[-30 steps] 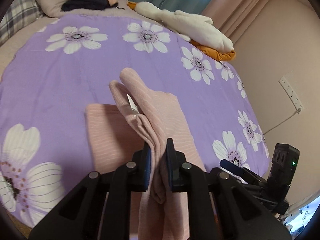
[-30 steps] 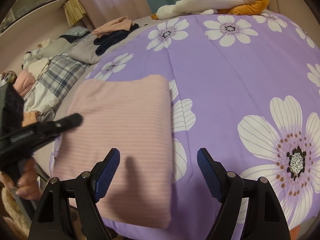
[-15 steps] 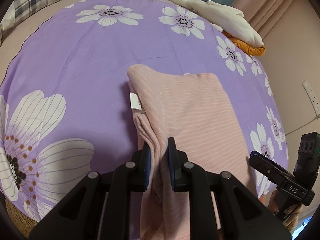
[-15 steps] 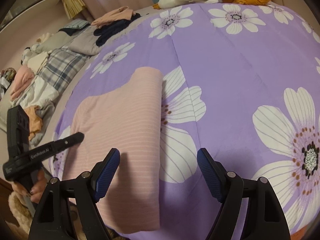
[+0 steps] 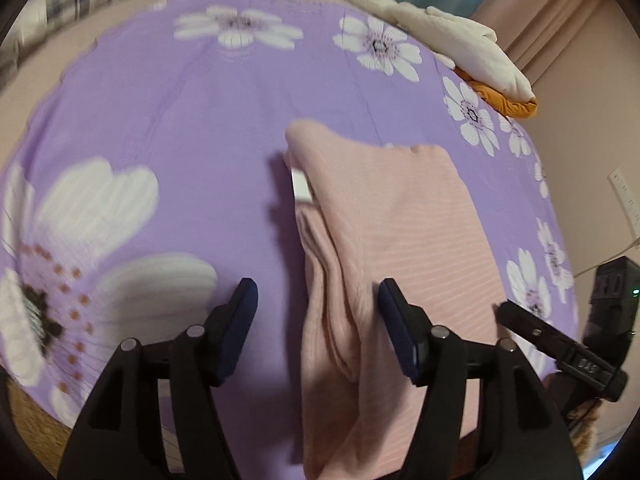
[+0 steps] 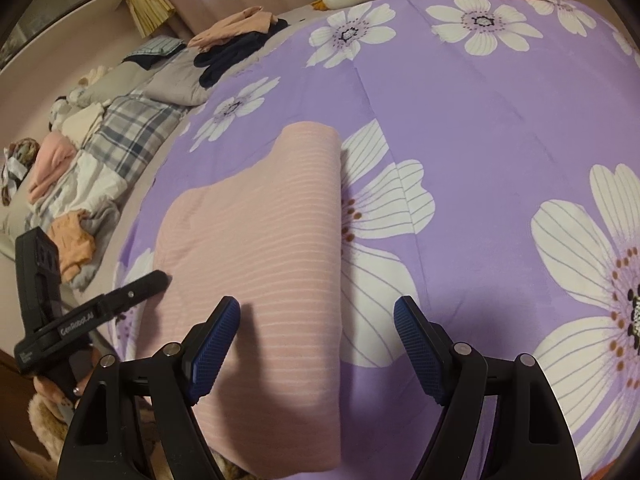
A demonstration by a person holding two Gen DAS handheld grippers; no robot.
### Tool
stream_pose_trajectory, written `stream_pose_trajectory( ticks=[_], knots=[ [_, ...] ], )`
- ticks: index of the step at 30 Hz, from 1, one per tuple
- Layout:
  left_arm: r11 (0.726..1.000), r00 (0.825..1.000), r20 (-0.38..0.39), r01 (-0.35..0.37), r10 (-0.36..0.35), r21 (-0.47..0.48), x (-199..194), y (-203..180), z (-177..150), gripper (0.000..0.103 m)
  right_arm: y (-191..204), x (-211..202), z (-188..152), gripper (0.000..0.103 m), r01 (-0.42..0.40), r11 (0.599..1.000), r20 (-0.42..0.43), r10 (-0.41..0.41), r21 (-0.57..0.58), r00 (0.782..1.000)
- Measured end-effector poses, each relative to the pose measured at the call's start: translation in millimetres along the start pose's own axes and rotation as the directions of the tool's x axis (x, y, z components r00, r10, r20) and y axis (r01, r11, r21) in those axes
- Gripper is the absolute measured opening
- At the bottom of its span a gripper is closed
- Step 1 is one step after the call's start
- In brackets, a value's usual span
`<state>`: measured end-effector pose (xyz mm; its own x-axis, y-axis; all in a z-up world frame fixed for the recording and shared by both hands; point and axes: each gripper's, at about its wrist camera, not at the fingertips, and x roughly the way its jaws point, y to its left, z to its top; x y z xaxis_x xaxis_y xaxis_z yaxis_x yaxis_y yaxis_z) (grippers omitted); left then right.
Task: Fold small clothes
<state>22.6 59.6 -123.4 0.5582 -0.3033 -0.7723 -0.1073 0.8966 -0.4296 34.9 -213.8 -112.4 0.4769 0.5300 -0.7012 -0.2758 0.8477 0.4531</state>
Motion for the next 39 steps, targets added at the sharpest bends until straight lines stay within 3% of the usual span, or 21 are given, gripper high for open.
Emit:
stream_pose_trajectory(
  ticks=[9, 13, 19, 22, 24, 30, 33, 39],
  knots=[
    [0.994, 0.995, -0.024, 0.096, -0.098, -0.058, 1.7, 4.5, -8.2, 0.067, 4.0, 11.2, -1.4, 0.079, -0.033, 0.999, -0.03, 0.033, -0.01, 0.999],
    [0.985, 0.984, -0.066, 0.164, -0.167, -0.05, 9.7, 0.1, -14.4, 0.072, 3.9, 18.2, -2.8, 0.079, -0.069, 0.998, -0.053, 0.069, 0.0, 0.996],
    [0.979, 0.977, -0.077, 0.198, -0.201, -0.044, 21.9, -9.0, -11.7, 0.073, 2.5, 24.2, -3.4, 0.076, -0.112, 0.994, -0.059, 0.112, 0.005, 0.992],
    [0.981, 0.978, -0.085, 0.19, -0.192, -0.024, 28.5, -17.9, -10.8, 0.065, 1.2, 27.6, -2.4, 0.067, -0.148, 0.989, -0.059, 0.149, 0.018, 0.987],
    [0.981, 0.977, -0.085, 0.194, -0.194, -0.015, 29.2, -24.6, -12.3, 0.047, 0.5, 29.3, -3.1, 0.059, -0.142, 0.99, -0.052, 0.143, 0.022, 0.988],
    [0.986, 0.985, -0.053, 0.167, -0.166, 0.012, 22.6, -38.7, -11.2, 0.037, 5.7, 22.3, -2.7, 0.035, -0.14, 0.99, -0.022, 0.14, -0.001, 0.99],
    [0.985, 0.988, -0.013, 0.154, -0.153, 0.073, 10.2, -56.5, -5.9, 0.037, 13.2, 12.5, 1.1, 0.031, -0.119, 0.992, 0.008, 0.119, -0.041, 0.993],
    [0.965, 0.975, 0.063, 0.199, -0.212, 0.172, -4.3, -93.3, 15.9, 0.037, 11.5, -17.3, 22.6, 0.031, -0.107, 0.991, 0.111, 0.115, -0.075, 0.987]
  ],
)
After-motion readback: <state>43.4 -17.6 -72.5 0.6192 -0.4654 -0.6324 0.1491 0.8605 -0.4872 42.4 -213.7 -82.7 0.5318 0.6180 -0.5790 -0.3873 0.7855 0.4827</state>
